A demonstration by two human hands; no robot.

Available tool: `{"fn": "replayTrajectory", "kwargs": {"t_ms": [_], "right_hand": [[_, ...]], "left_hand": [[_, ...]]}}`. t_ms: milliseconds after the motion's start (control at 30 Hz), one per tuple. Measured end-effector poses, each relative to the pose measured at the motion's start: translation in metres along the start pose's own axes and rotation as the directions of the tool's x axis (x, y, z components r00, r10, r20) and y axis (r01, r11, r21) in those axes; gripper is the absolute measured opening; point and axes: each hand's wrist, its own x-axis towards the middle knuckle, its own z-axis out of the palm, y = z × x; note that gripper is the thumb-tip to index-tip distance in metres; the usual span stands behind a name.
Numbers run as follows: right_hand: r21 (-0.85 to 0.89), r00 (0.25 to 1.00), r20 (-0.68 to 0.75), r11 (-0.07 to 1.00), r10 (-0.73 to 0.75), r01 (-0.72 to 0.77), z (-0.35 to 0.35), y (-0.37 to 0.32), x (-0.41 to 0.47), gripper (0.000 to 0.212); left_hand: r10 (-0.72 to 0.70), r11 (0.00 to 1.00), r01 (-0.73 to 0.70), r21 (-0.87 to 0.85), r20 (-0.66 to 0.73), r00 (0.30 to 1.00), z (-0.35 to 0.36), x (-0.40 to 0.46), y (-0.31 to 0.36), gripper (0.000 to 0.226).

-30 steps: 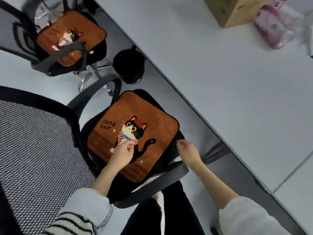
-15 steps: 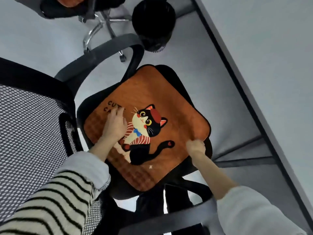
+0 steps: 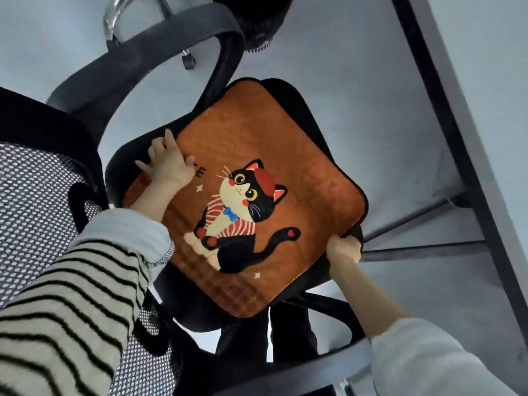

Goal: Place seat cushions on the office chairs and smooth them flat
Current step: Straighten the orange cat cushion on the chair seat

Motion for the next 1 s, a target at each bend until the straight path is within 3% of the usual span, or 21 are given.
{"fn": "replayTrajectory", "kwargs": {"t_ms": [133, 267, 367, 467, 533, 633, 767, 833, 900, 933, 1000], "right_hand": [[0.039, 0.991, -0.014, 0.990, -0.136, 0.137, -0.002, -0.020, -0.023, 0.040], [0.024, 0.943, 0.007, 0.942, -0.334, 0.334, -0.011, -0.033, -0.057, 0.034], [-0.024, 0.802, 0.150, 0.809, -0.578, 0.588, -0.027, -0.050, -0.083, 0.024], [-0.015, 0.604, 0.301, 0.630, -0.738, 0.777, -0.048, -0.084, -0.110, 0.020], [-0.041, 0.462, 0.352, 0.480, -0.814, 0.876, -0.055, -0.112, -0.124, 0.021], [-0.136, 0.328, 0.409, 0.299, -0.851, 0.945, -0.050, -0.144, -0.134, 0.022], [-0.223, 0.201, 0.455, 0.108, -0.867, 0.969, -0.032, -0.166, -0.148, 0.023], [-0.181, 0.177, 0.477, 0.101, -0.861, 0.978, -0.021, -0.171, -0.154, 0.026], [-0.104, 0.192, 0.512, 0.161, -0.837, 0.981, -0.010, -0.170, -0.155, 0.028], [-0.075, 0.204, 0.525, 0.195, -0.826, 0.978, -0.005, -0.167, -0.154, 0.030], [-0.053, 0.253, 0.540, 0.267, -0.803, 0.962, -0.003, -0.153, -0.144, 0.034]], "left_hand": [[0.058, 0.995, -0.059, -0.075, -0.016, 0.998, -0.012, -0.012, 0.005, 0.044], [0.059, 0.991, -0.067, -0.114, -0.071, 0.996, -0.027, -0.060, 0.011, 0.040], [-0.023, 0.989, 0.015, -0.147, -0.052, 0.998, -0.038, -0.096, 0.022, 0.036], [-0.167, 0.943, 0.165, -0.289, 0.015, 0.986, -0.049, -0.129, 0.029, 0.036], [-0.234, 0.870, 0.253, -0.423, 0.096, 0.967, -0.048, -0.146, 0.029, 0.031], [-0.291, 0.717, 0.338, -0.610, 0.179, 0.940, -0.044, -0.170, 0.031, 0.028], [-0.231, 0.345, 0.534, -0.772, 0.481, 0.846, -0.038, -0.203, 0.040, 0.019], [-0.171, 0.252, 0.616, -0.747, 0.592, 0.788, -0.037, -0.219, 0.045, 0.017], [-0.099, 0.211, 0.662, -0.720, 0.658, 0.747, -0.032, -0.231, 0.048, 0.021], [-0.059, 0.207, 0.687, -0.697, 0.692, 0.720, -0.028, -0.234, 0.050, 0.025], [-0.011, 0.305, 0.710, -0.634, 0.744, 0.669, -0.021, -0.237, 0.053, 0.030]]}}
